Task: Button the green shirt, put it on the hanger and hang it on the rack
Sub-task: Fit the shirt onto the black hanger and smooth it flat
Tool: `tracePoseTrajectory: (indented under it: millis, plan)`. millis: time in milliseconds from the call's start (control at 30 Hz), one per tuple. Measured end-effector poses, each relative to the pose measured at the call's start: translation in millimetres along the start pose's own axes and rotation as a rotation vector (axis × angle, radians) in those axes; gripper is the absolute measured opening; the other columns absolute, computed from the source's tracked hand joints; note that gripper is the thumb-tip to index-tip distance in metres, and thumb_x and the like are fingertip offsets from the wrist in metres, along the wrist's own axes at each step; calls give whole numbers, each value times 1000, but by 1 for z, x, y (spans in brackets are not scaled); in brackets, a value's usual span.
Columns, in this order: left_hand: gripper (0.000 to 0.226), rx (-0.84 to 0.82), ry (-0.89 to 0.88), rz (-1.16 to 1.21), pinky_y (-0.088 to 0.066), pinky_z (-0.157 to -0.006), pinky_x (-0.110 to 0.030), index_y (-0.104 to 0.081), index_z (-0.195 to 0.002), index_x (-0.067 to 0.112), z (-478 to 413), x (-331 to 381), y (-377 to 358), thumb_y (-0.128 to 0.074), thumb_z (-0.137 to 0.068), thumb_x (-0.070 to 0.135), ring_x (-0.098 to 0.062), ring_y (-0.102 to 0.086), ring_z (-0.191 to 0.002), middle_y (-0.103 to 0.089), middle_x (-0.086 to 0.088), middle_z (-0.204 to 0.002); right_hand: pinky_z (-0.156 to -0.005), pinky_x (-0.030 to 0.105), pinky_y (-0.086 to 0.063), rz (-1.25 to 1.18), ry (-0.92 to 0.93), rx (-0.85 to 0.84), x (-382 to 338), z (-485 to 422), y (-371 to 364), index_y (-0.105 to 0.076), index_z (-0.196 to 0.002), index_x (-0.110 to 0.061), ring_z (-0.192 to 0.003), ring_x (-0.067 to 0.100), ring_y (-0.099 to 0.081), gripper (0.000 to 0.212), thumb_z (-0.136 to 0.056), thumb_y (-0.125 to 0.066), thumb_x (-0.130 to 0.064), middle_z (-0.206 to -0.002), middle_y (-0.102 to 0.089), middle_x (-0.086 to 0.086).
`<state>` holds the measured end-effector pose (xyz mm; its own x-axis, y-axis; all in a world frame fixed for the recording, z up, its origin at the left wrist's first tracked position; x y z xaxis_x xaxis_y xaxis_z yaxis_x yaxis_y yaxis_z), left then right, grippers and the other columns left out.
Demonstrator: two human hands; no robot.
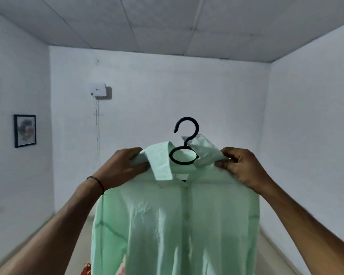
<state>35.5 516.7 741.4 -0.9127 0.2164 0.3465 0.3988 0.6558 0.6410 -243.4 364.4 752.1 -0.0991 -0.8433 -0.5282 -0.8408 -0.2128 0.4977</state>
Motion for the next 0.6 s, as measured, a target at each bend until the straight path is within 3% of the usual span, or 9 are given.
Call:
tracePoseTrajectory:
  millis: [67, 133, 200, 300, 433, 600]
  plan:
    - [45, 20, 11, 29, -28, -50, -25, -54, -74, 3, -3, 5, 0, -62, -81, 46, -8, -31, -55, -40, 3, -60, -64, 21, -48, 1, 6, 32, -2, 0, 7, -74, -86, -23, -67, 4, -60, 14, -84, -76, -10, -76, -71, -8]
    - [39, 128, 7, 34, -28, -52, -28, -53, -69, 4, -5, 3, 6, -62, -80, 41, -9, -28, -56, -37, 1, -58, -65, 20, -49, -10, 22, 31, -4, 2, 12, -74, -90, -23, -69, 5, -62, 12, -86, -75, -11, -79, -72, -7]
    - [27, 226, 33, 24, -35, -55, -30, -59, -70, 10, -4, -3, 12, -61, -79, 35, -17, -33, -58, -45, -4, -58, -63, 17, -45, 18, 25, 18, -1, 4, 19, -72, -91, -22, -68, 3, -59, 5, -91, -71, -18, -78, -70, -7]
    - [12, 285, 66, 45, -47, -62, -37, -66, -76, 18, 0, -11, 18, -61, -77, 29, -21, -48, -62, -58, -2, -64, -64, 21, -41, 103, -17, 19, 20, 11, 36, -69, -90, -24, -68, 6, -54, 13, -98, -60, -30, -78, -66, -2]
    - [11, 287, 79, 78, -52, -70, -39, -71, -83, 24, 0, -16, 24, -63, -76, 26, -24, -64, -74, -69, 4, -74, -75, 32, -47, 54, -99, 36, 47, 23, 49, -72, -92, -23, -79, 18, -65, 11, -96, -63, -20, -83, -72, -2]
    - [13, 292, 64, 75, -53, -72, -41, -72, -84, 26, -5, -15, 25, -71, -79, 15, -24, -67, -78, -70, 5, -76, -77, 26, -54, -48, -127, 237, 63, 41, 53, -76, -99, -24, -83, 9, -71, 15, -91, -69, -13, -89, -77, -9]
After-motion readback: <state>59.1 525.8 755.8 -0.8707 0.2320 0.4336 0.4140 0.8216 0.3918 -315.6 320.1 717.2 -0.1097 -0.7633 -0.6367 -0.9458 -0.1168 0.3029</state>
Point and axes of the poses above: each hand's wrist, its own z-axis away from the middle knuckle, its own y-axis out of the back of the hand, x = y × z, the point moved 7 cm from there along -z, towards the middle knuckle
